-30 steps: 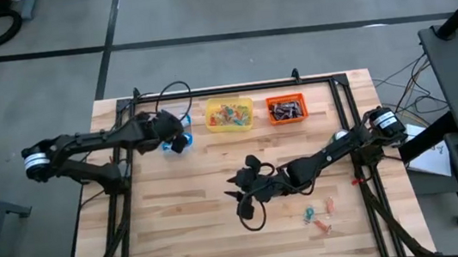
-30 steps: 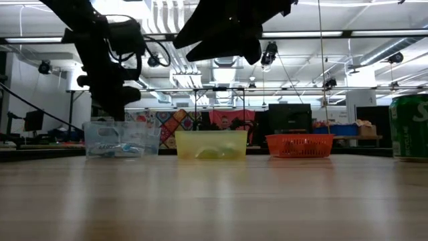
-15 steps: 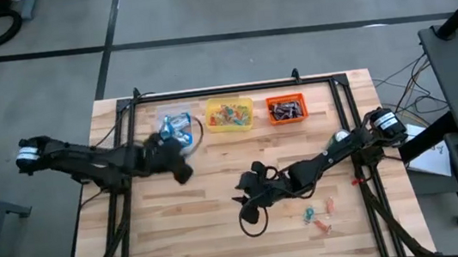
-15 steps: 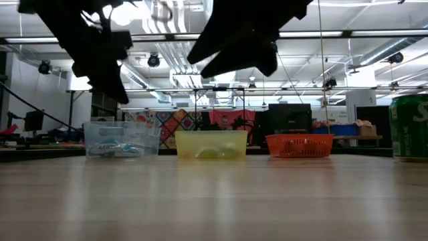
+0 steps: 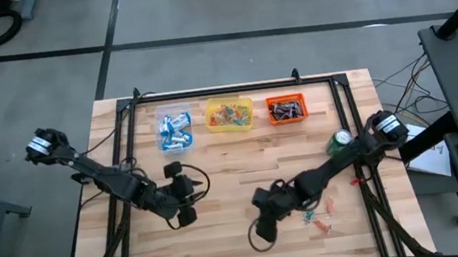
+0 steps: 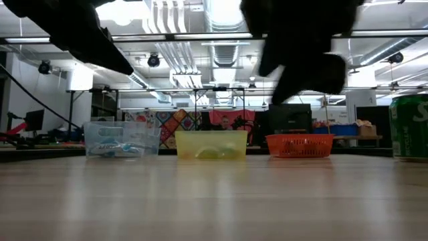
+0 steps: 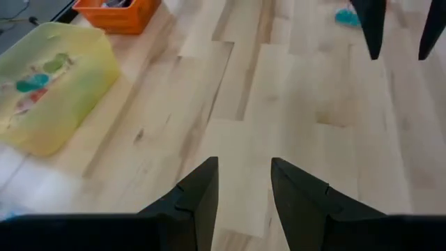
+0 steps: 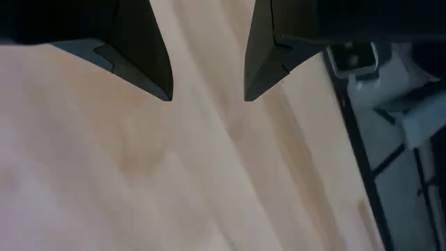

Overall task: Sort candy
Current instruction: Put the blue gummy into the yellow bin

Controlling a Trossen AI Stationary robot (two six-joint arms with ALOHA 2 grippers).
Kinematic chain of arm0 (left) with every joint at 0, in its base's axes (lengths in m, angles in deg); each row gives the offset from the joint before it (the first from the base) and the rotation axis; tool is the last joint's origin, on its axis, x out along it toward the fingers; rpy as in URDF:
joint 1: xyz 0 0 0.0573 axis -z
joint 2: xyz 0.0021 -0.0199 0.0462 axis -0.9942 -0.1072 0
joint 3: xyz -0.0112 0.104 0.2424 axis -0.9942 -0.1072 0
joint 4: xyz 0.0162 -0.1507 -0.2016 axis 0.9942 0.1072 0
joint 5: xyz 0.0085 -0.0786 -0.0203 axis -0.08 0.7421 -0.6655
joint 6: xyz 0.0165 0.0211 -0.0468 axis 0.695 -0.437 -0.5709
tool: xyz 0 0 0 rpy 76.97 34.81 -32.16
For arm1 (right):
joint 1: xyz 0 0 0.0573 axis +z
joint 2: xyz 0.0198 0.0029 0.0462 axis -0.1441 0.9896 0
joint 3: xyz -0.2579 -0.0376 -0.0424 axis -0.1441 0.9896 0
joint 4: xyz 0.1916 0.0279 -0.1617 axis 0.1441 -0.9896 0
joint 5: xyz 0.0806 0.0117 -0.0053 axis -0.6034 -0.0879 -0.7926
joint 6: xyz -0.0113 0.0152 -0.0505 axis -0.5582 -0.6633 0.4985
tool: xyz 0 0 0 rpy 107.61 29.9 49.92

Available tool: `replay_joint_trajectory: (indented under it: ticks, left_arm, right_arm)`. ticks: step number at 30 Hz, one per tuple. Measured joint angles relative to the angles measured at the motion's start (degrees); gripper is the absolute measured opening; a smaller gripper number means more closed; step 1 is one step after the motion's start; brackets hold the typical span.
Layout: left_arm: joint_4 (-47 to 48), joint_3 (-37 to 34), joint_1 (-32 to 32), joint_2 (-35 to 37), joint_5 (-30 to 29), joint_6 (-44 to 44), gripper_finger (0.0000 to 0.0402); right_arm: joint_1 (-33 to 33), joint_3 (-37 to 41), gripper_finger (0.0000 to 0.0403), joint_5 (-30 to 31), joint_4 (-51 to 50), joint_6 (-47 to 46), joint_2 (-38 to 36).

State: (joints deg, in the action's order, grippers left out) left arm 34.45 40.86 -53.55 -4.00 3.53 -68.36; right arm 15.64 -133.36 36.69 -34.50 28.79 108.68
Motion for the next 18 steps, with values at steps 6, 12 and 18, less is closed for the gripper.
replay_joint_trajectory:
  ticks: [6, 12, 18]
  left_arm:
    - [-1.1, 0.0, 0.1, -2.0, 0.0, 0.0, 0.0116]
    - [-1.9, 0.0, 0.1, -3.3, -0.4, 0.0, 0.0116]
    - [-2.4, 0.0, 0.1, -4.0, -0.4, 0.0, 0.0116]
  right_arm:
    - [3.8, -0.7, 0.0166, -0.5, -11.7, -11.6, 0.0]
    - [6.3, -0.7, 0.0166, -0.8, -20.1, -18.9, 0.0]
    - [7.7, -0.7, 0.0166, -4.1, -24.1, -23.1, 0.0]
